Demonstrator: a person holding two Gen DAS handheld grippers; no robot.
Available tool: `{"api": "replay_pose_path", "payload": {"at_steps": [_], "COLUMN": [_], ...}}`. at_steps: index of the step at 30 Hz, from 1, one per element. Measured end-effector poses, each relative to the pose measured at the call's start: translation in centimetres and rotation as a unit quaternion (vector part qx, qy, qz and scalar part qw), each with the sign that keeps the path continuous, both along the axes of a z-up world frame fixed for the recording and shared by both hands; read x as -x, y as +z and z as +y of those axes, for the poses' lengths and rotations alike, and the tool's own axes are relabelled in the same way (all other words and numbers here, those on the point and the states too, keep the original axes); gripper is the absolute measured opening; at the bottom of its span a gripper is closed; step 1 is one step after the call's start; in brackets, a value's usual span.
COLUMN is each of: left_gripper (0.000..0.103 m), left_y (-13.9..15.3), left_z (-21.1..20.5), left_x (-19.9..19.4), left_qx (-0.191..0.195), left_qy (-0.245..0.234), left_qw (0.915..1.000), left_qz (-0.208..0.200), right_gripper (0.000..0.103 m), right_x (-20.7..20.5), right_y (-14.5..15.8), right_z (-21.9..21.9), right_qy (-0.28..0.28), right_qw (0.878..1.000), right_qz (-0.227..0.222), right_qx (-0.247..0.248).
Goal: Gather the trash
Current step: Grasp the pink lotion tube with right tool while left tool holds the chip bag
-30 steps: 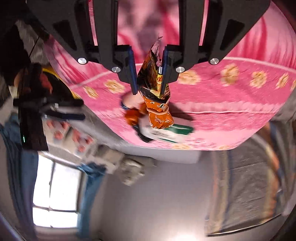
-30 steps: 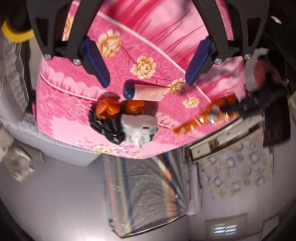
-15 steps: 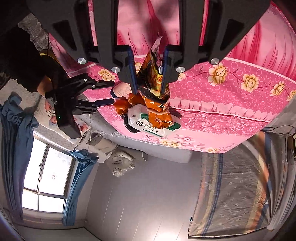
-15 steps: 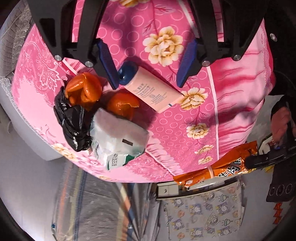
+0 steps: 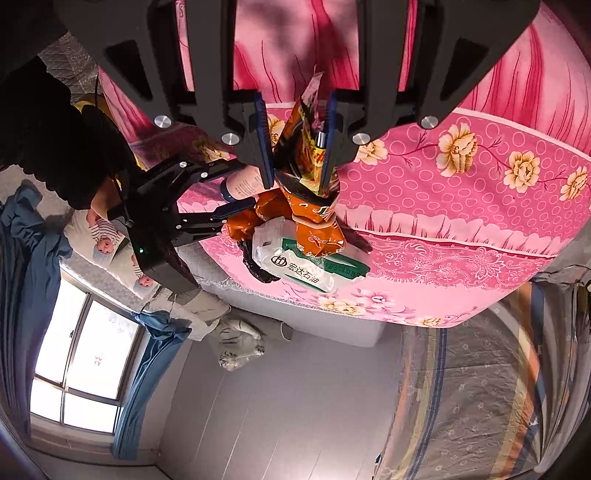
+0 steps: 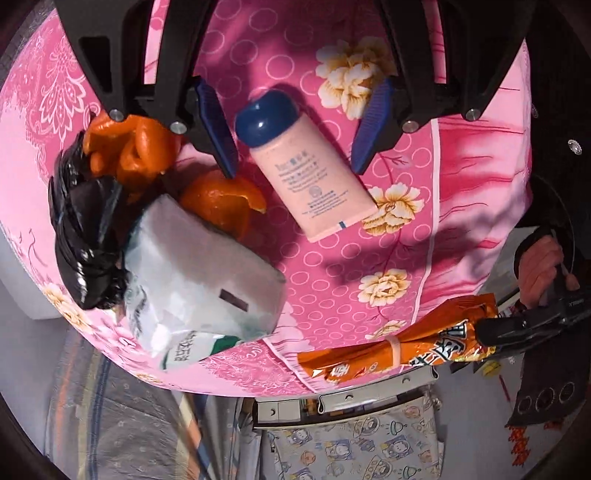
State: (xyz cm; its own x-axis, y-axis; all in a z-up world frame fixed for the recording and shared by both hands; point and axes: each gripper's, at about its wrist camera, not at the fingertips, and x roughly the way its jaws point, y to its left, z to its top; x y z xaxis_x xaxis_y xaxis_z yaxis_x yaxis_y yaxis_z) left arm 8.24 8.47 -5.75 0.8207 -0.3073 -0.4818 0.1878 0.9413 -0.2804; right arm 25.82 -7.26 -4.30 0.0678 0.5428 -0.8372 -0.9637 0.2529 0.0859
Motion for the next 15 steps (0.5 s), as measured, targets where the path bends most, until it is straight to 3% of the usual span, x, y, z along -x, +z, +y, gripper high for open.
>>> {"api": "replay_pose_path", "payload": {"at_steps": [5,8,15], "left_gripper": [0.023,0.023,0.023], "left_y": [0.3,0.8,2.3], "left_z": [-0.2,-0.3,-0.9], "left_x": [0.1,0.7,2.4], "left_qx": [-0.002,-0.003,-0.009], "left_qy": [-0.001,-0.002,-0.01], "left_qw": [1.0,0.9999,0.9988], "left_qz": [0.0,-0.011,-0.047], "right_gripper": [0.054,0.037,0.035], "right_x": [0.4,1.2,4.2], "right_y": [-0.5,-0.2,1.9], "right_z": [0.7,0.6,-1.3], "right_qy": [-0.018,-0.029,-0.097], "right_qw": [1.0,0.999,0.995], "right_qz": [-0.005,-0.002,-0.01], "right_qx": [0.014,0.014,-0.018]}}
